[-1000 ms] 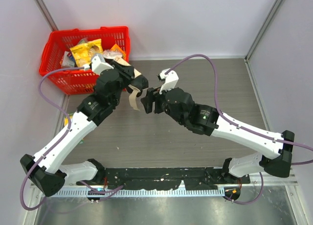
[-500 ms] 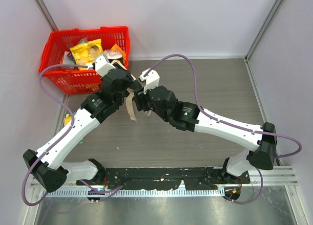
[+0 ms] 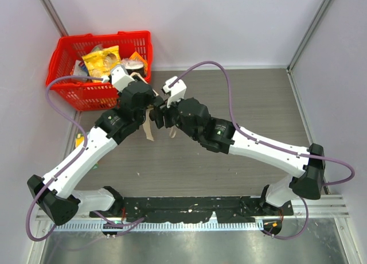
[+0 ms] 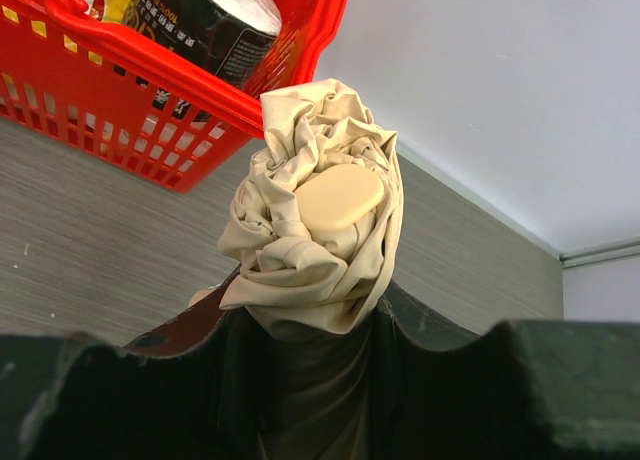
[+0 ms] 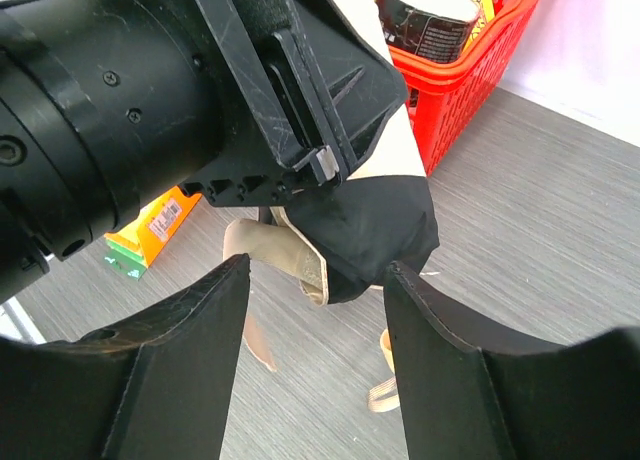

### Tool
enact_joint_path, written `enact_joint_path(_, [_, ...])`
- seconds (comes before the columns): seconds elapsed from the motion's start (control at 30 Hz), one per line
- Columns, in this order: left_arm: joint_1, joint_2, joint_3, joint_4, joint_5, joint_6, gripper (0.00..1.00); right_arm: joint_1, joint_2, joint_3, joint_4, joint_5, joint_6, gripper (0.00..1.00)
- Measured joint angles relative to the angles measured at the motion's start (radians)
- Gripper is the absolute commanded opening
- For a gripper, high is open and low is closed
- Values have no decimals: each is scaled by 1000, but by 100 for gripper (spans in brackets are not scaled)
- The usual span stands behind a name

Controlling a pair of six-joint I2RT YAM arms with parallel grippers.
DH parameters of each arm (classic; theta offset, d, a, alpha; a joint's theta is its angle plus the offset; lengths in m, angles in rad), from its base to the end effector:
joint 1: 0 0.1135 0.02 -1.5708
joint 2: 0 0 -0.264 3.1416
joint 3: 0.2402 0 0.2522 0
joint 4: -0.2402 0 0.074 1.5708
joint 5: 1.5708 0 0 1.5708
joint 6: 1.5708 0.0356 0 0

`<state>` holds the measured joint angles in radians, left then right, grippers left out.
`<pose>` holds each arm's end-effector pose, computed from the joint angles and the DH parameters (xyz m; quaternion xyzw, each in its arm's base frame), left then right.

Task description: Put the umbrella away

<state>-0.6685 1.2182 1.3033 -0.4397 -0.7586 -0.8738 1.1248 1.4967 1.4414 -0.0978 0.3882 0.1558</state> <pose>0.2203 -0.1428 0.4072 -0.2885 0.7367 -0.1520 0.5924 0.1649 0.3136 0.4068 -0.2358 0.7176 0.2642 0.5997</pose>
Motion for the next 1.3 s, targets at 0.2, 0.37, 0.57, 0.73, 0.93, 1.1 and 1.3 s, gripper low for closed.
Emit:
enact_joint_path(0.2, [0, 0, 0, 0, 4, -11, 0, 0, -18, -10, 6, -6, -12, 53])
enact_joint_path(0.37, [0, -1, 0, -6, 8, -12, 0, 0, -27, -12, 7, -15, -26, 53])
enact_joint_path(0.57, [0, -4, 2, -19, 8, -20, 0, 1, -37, -11, 16, -5, -49, 53])
enact_joint_path(0.73, [0, -8, 2, -41, 7, -36, 0, 13, 32, 25, 15, 27, -94, 51])
enact_joint_path(0.93, [2, -13, 2, -52, 5, -40, 0, 31, 97, 45, 22, 77, -137, 43])
enact_joint_path(1.1, [1, -14, 2, -52, 8, -46, 0, 45, 101, 43, 60, 191, -179, 27])
enact_joint_path(1.3, [1, -15, 2, -52, 12, -46, 0, 52, 99, 18, 131, 225, -192, 36])
